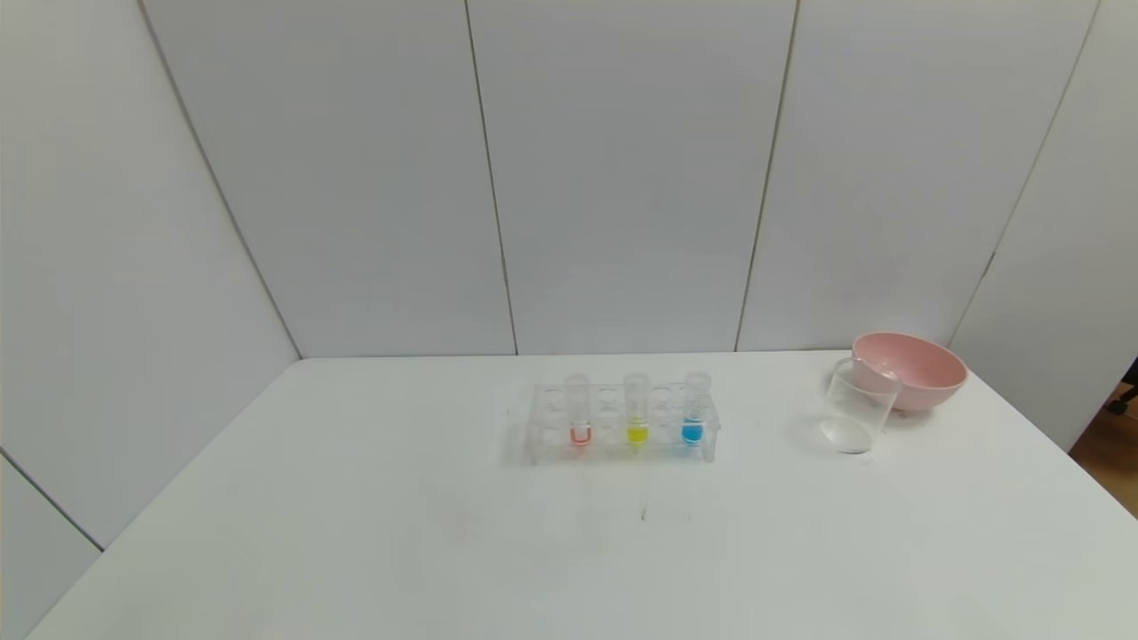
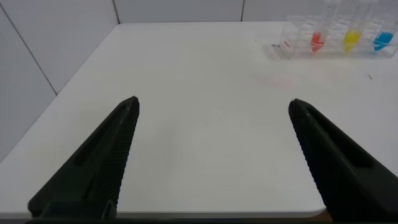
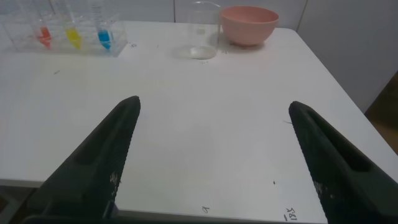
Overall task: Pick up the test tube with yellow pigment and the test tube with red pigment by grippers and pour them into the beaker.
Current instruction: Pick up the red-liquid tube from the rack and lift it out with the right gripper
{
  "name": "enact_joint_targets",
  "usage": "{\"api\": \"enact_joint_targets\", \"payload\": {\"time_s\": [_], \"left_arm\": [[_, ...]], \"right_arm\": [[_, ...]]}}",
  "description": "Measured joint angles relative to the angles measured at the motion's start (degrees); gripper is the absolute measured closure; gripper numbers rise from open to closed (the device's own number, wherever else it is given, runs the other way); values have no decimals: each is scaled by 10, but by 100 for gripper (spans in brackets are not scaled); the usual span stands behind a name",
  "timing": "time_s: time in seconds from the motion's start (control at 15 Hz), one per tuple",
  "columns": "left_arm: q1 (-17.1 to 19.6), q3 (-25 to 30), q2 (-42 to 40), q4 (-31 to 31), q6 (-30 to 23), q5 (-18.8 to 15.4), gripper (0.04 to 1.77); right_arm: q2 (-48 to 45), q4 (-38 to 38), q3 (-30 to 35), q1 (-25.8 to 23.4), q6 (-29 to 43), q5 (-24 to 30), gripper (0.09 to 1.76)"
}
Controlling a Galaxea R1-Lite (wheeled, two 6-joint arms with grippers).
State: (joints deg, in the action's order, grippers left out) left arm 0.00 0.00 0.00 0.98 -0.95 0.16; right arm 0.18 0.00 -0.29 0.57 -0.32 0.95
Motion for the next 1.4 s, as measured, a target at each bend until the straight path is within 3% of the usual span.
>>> {"api": "enact_joint_targets", "payload": {"time_s": [1.07,1.4], "left_arm": [[0,0,0,0,0,0,9],[0,0,0,0,0,0,9]], "right_arm": [[0,0,0,0,4,-15,14],[46,0,-46,2,22,-1,14]]}}
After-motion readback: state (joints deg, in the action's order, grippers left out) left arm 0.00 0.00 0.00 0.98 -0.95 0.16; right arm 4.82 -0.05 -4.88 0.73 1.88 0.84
